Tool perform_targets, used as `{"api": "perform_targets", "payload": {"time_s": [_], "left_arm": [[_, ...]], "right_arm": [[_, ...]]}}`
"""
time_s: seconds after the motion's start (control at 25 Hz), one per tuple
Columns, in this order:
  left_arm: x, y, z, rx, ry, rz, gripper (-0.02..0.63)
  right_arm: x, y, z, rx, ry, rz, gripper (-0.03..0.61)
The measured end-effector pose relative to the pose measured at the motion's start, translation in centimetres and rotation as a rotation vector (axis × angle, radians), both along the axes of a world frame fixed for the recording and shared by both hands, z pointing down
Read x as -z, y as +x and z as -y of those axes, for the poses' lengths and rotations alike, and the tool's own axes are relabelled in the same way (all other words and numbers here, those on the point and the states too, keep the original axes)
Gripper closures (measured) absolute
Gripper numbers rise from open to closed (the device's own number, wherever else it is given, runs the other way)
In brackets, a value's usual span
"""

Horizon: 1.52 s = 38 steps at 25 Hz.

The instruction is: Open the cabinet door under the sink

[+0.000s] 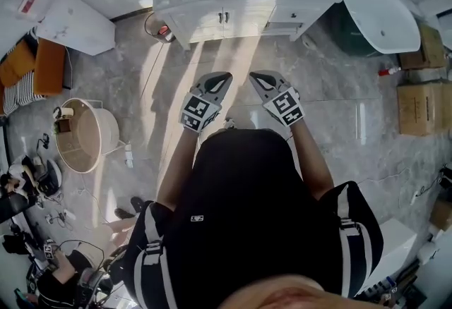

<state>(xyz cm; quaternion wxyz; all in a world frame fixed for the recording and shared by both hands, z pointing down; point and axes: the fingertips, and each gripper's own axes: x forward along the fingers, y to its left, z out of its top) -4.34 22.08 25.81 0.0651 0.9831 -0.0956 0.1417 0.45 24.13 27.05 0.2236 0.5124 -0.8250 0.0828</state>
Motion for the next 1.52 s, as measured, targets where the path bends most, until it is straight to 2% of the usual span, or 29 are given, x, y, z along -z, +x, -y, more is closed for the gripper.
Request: {"api": "perform_targets", "payload": {"time_s": [0.4, 0.64, 0.88, 1.16, 1.28, 1.52], "left_arm": [[-0.4, -0.8, 4.3, 0.008, 0.012, -0.011, 0.594], [-1.5, -0.5, 7.5, 0.061, -0.007, -0.004, 0.594], [-2.3, 1.1, 12.3, 0.16, -0.035, 0.004, 0.594], [-4.4, 5.0, 18.9, 0.282, -0.068, 0.061, 0.594], [-6.4, 6.6, 21.3, 0.334, -0.073, 0.087, 0.594], [-12.9, 9.7, 25.5, 0.401, -0.095, 0.15, 0.594]], "right_arm": [[-0.8, -0.1, 4.0, -0.008, -0.011, -0.008, 0.52], [-2.0, 0.0, 7.2, 0.057, -0.026, -0.014, 0.52], [-3.7, 2.6, 12.7, 0.131, -0.051, -0.021, 0.52], [-5.2, 6.8, 20.3, 0.234, -0.088, -0.027, 0.52], [-7.1, 8.4, 22.8, 0.26, -0.123, -0.013, 0.52], [-13.5, 11.2, 27.8, 0.244, -0.184, 0.025, 0.52]]}}
